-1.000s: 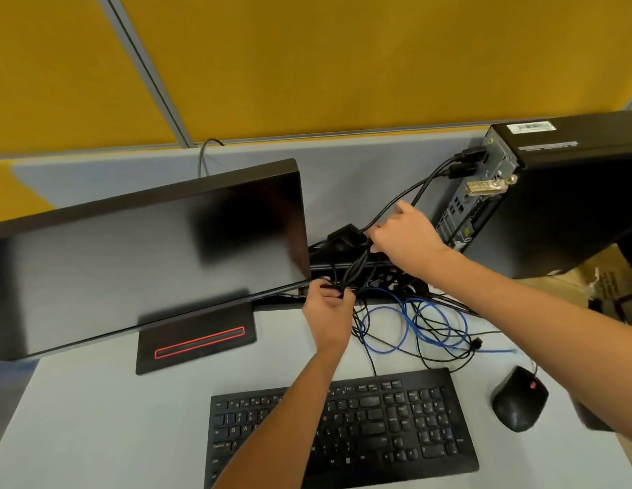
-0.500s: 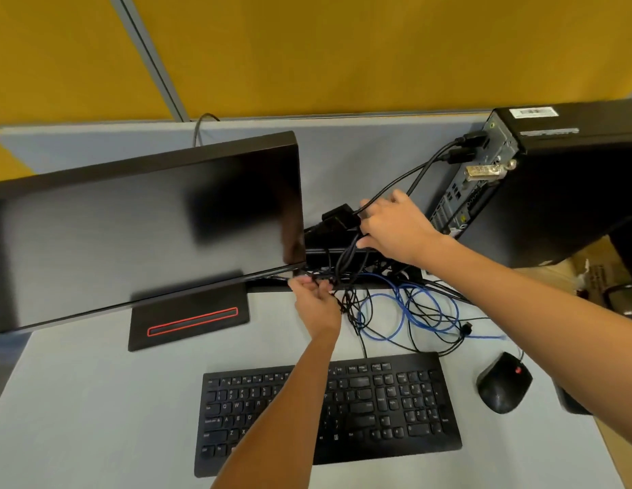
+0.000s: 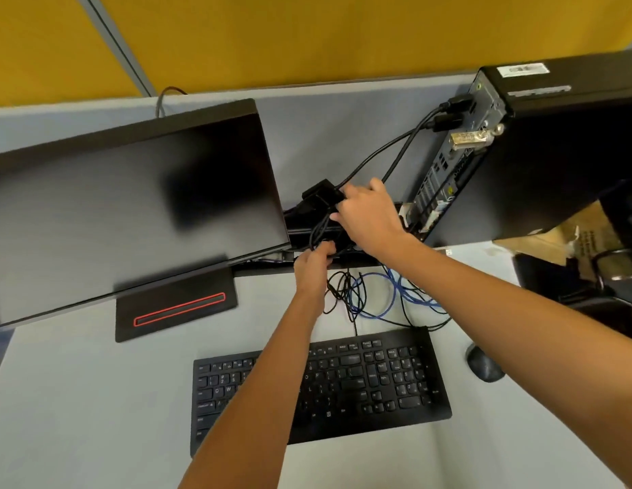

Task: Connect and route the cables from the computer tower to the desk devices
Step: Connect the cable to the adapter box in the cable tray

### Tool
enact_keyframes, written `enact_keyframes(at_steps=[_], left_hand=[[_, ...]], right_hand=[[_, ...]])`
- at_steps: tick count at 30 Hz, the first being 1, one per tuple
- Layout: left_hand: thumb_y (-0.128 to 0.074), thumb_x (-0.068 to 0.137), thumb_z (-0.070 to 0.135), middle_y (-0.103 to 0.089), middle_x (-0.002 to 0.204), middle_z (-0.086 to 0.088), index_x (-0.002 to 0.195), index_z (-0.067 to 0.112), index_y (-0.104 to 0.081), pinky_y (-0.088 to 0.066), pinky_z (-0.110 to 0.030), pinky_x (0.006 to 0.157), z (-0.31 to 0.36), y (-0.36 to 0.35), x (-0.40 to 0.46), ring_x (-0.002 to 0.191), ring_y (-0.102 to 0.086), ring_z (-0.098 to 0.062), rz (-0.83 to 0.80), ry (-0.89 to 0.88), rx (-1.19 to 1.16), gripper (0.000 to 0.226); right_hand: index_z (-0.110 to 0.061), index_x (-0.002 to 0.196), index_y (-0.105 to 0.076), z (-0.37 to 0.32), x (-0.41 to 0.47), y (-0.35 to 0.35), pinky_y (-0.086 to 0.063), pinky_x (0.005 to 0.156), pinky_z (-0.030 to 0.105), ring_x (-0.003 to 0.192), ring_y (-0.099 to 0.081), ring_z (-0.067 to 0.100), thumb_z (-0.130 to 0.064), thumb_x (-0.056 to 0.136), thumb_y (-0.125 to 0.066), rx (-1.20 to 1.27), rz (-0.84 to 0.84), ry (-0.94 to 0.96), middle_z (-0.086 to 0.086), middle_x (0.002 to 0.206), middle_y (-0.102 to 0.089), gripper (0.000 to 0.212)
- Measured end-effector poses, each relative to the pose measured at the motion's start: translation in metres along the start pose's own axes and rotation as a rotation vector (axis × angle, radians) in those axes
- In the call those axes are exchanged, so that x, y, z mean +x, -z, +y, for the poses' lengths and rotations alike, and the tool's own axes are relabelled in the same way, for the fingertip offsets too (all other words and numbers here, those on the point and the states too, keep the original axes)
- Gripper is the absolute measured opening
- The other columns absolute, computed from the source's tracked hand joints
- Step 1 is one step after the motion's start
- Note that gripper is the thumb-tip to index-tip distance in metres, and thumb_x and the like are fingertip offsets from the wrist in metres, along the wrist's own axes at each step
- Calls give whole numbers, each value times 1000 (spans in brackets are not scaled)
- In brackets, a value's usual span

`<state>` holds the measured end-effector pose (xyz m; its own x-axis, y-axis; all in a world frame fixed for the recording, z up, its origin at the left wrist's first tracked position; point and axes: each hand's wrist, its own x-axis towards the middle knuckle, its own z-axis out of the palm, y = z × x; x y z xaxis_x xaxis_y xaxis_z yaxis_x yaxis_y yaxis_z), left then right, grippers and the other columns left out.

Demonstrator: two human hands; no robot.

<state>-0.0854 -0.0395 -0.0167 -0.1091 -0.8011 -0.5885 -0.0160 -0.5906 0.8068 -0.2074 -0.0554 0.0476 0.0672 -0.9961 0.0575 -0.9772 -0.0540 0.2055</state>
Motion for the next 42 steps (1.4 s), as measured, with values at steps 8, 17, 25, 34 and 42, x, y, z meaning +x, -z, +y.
enact_keyframes(at_steps=[8,17,25,34,42], left_hand=[[-58,87,31,-59,78,-5,62,19,-45,-49,-38,71,-22,9,16,68,-56,-23,415,-391,604,31],[-62,87,32,-62,96,-10,92,3,-63,-49,-36,77,-23,14,46,77,-52,-15,408,-324,582,29],[-78,77,17,-52,111,-2,123,7,-45,-48,-9,70,-18,15,41,85,-54,-4,344,-370,192,57],[-76,80,28,-53,108,-11,96,5,-55,-50,-30,84,-6,24,15,95,-55,-22,236,-305,550,35],[-58,94,24,-56,108,-9,115,6,-58,-54,-35,71,23,26,-28,89,-59,-24,269,-792,987,28]], right_hand=[[-23,105,-70,22,0,7,-29,87,33,89,-59,20,-43,99,-44,89,-24,164,-2,100,-62,33],[-14,86,-74,32,-17,-18,-34,89,31,91,-58,23,-20,74,-82,38,290,148,1,87,-63,16],[-9,89,-56,20,-50,-40,-48,76,39,87,-50,21,5,83,-63,619,455,-159,4,93,-55,16],[-32,133,-46,-13,-2,-61,-50,89,25,116,-60,19,-19,89,-67,1617,-50,-523,2,140,-51,51],[-21,121,-55,-5,7,-61,-48,100,35,108,-64,15,-9,89,-66,1502,40,-554,4,110,-69,36]])
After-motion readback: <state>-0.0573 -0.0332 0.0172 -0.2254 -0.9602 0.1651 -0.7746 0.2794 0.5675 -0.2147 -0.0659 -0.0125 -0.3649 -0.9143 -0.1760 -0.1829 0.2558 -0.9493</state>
